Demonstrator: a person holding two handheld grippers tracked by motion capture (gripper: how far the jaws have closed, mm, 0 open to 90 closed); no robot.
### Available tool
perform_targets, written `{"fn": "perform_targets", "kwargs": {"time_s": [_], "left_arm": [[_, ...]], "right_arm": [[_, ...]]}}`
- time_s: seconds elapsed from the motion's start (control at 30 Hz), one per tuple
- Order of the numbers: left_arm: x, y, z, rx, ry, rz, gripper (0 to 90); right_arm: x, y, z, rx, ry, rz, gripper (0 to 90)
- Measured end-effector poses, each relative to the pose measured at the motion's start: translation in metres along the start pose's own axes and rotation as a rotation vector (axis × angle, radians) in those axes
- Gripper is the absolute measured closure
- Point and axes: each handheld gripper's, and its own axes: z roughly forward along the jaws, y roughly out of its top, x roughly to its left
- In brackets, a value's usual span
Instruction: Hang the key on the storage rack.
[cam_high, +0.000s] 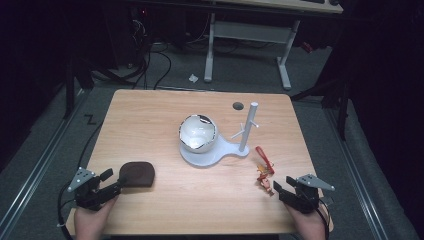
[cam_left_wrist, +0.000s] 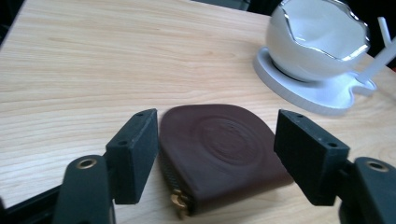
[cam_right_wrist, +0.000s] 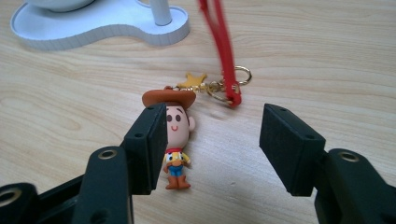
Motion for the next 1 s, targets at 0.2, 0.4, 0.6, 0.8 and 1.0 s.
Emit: {"fn": "perform_targets", "kwargs": {"time_s": [0.2,0.4,0.6,0.8,1.0], "left_arm": [[0.000,-0.004,0.005,0.025,0.006,0.000,33.7],[0.002,-0.006,0.005,0.038,0.004,0.000,35.5],[0.002,-0.006,0.007,0.044,-0.003,0.005,37.2],[0.000,-0.006,0.007,0.042,-0.005,0.012,37.6],[-0.009,-0.006,0.009,0.045,-0.015,0.048,37.8]], "right_arm": [[0.002,0.000,0.000,-0.003,0.009,-0.012,44.3],[0.003,0.000,0.005,0.004,0.019,-0.013,44.9],[0.005,-0.001,0.009,0.015,0.023,-0.031,45.8],[0.005,-0.001,0.008,0.013,0.024,-0.023,46.3],[0.005,-0.001,0.006,0.010,0.025,-0.032,47.1]]}}
